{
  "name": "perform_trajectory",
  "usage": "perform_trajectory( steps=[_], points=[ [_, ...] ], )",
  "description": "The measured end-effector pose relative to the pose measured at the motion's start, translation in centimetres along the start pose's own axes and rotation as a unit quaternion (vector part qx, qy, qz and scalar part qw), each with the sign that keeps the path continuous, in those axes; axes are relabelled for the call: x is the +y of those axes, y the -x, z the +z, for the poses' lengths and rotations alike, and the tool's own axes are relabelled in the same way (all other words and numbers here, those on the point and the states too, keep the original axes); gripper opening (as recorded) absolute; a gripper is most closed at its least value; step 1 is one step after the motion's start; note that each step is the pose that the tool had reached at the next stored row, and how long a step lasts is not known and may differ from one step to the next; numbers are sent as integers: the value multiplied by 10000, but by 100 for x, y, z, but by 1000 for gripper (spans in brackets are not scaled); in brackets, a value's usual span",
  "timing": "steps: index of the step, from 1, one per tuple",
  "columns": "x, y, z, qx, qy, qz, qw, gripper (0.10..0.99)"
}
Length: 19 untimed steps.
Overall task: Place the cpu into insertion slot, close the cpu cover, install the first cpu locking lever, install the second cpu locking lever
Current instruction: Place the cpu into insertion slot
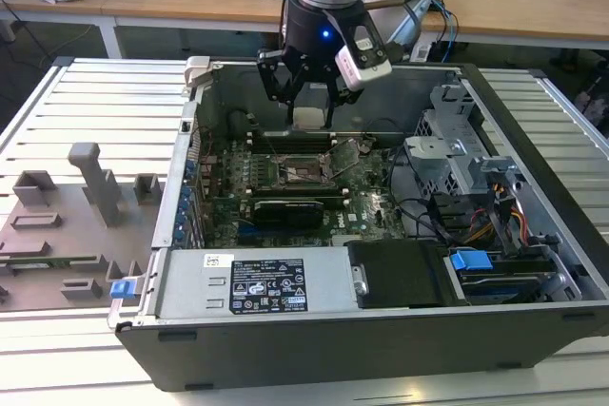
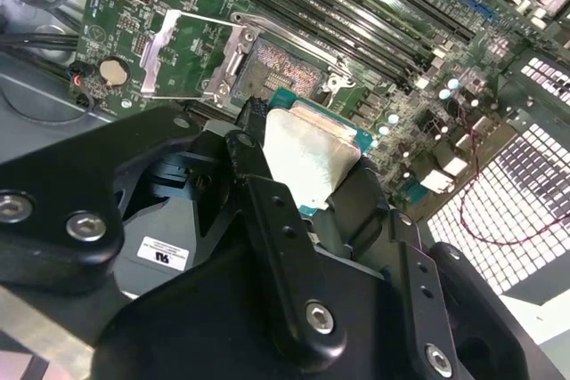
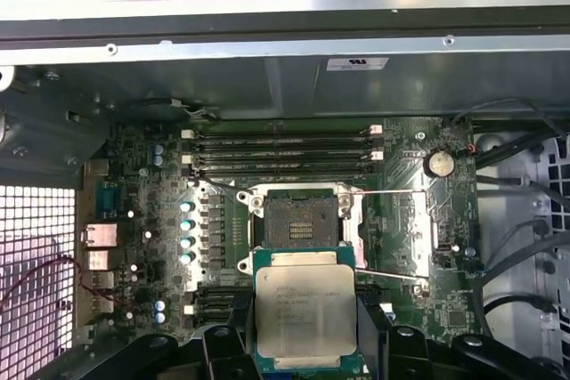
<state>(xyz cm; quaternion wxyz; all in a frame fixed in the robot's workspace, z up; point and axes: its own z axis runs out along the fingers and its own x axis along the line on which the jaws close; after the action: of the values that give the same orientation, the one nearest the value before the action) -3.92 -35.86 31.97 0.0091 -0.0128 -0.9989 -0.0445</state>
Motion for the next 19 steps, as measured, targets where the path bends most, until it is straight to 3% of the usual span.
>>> perform_trajectory(
  steps=[4,7,19],
  points=[
    [14,10,45,-1,-15,-1,10000,545],
    [57,21,83,-1,-54,0,10000,545],
    [58,30,192,-2,-57,0,10000,545]
  ],
)
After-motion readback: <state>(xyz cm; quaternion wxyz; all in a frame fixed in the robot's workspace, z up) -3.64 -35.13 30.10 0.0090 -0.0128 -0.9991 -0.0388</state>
